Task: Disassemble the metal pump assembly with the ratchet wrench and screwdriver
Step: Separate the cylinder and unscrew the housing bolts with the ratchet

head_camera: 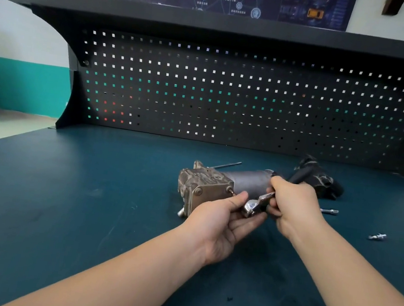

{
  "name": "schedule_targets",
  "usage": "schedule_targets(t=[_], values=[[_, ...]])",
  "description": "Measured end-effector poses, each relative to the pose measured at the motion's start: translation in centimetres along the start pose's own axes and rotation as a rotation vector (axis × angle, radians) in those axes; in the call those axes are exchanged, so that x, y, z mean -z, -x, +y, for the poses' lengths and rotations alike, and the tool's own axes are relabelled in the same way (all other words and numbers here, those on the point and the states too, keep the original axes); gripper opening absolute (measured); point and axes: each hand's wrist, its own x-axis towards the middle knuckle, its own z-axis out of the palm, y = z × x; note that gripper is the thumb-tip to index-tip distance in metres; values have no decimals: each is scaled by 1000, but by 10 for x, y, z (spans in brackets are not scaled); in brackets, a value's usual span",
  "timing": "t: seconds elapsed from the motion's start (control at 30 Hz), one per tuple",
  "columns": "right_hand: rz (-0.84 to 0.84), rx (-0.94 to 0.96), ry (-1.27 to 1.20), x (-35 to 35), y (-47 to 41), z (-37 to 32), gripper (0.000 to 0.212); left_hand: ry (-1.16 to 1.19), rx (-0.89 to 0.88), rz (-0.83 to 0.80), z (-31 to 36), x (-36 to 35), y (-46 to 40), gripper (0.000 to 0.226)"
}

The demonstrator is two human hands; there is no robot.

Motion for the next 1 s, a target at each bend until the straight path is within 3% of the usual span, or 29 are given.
schedule_targets(t=[0.1,0.2,0.3,0.37,0.47,0.57,0.63,0.7,0.8,0.87,0.93,1.0], values=[[-65,304,91,-1,7,-11,18,41,-17,-7,2,-4,2,16],[-292,564,109,-3,24,-20,3,76,-21,-5,6,-5,4,20],[-545,819,316,-7,39,-18,31,49,-14,-6,7,-2,6,21],[-547,889,417,-8,42,-18,35,69,1,-2,7,-1,6,20],[-463,874,370,-4,38,-18,20,72,14,-13,8,-1,5,26],[-284,746,280,-4,29,-16,10,66,5,-27,9,-2,4,17],[-133,543,189,-5,21,-12,12,76,8,-35,9,-3,4,17],[-30,209,-6,-4,14,-9,15,85,16,-38,9,-4,3,18],[-18,-132,-233,0,11,-8,19,85,28,-44,7,-5,3,22],[-42,-4,-209,1,10,-7,22,76,34,-14,6,-3,3,26],[-88,332,-39,1,13,-8,24,80,29,12,7,-1,4,25],[-136,522,72,0,17,-10,20,97,23,17,9,0,5,22]])
